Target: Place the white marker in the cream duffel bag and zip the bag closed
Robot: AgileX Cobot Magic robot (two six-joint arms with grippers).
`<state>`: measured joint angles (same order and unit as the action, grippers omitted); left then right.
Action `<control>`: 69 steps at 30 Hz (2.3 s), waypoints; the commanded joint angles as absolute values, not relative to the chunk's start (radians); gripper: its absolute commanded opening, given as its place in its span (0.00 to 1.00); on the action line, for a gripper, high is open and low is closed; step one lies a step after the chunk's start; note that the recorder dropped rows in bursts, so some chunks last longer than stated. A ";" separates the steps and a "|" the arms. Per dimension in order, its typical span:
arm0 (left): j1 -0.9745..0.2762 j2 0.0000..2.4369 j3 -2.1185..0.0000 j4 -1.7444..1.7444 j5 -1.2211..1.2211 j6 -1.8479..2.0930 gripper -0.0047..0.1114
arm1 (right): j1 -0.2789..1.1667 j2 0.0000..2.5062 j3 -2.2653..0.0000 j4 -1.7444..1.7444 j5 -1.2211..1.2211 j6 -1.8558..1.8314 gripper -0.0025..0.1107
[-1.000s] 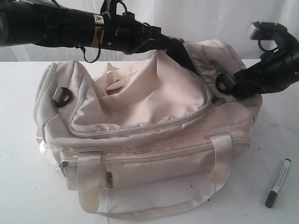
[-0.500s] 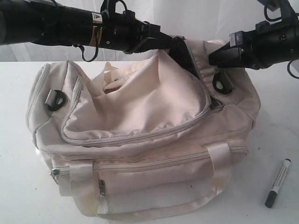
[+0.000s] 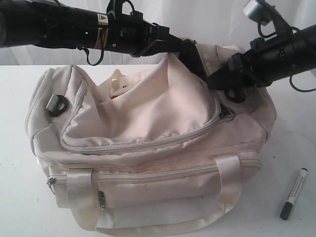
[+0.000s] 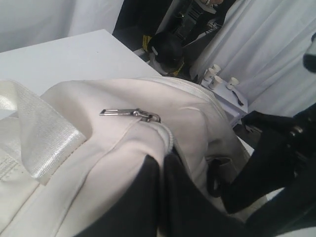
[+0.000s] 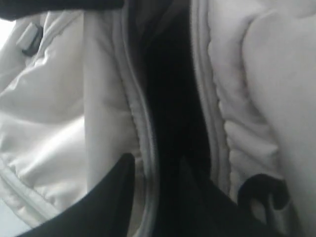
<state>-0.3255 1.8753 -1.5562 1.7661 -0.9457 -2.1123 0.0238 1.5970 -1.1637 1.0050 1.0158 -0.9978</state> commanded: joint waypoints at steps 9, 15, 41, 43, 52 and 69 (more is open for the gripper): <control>-0.325 1.851 -1.566 1.744 -0.974 -2.113 0.04 | 0.039 1.597 -1.137 0.792 0.941 -0.858 0.29; -0.325 1.851 -1.566 1.744 -0.976 -2.113 0.04 | 0.039 1.597 -1.090 0.842 0.927 -0.867 0.29; -0.325 1.851 -1.566 1.744 -0.964 -2.113 0.04 | 0.042 1.552 -1.096 0.946 1.015 -0.915 0.29; -0.325 1.851 -1.566 1.744 -0.964 -2.113 0.04 | 0.059 1.552 -1.096 0.946 1.016 -0.915 0.29; -0.325 1.851 -1.566 1.744 -0.964 -2.113 0.04 | 0.131 1.590 -1.095 0.894 1.016 -0.911 0.29; -0.325 1.851 -1.566 1.744 -0.941 -2.113 0.04 | 0.151 1.615 -1.093 0.837 1.057 -0.716 0.53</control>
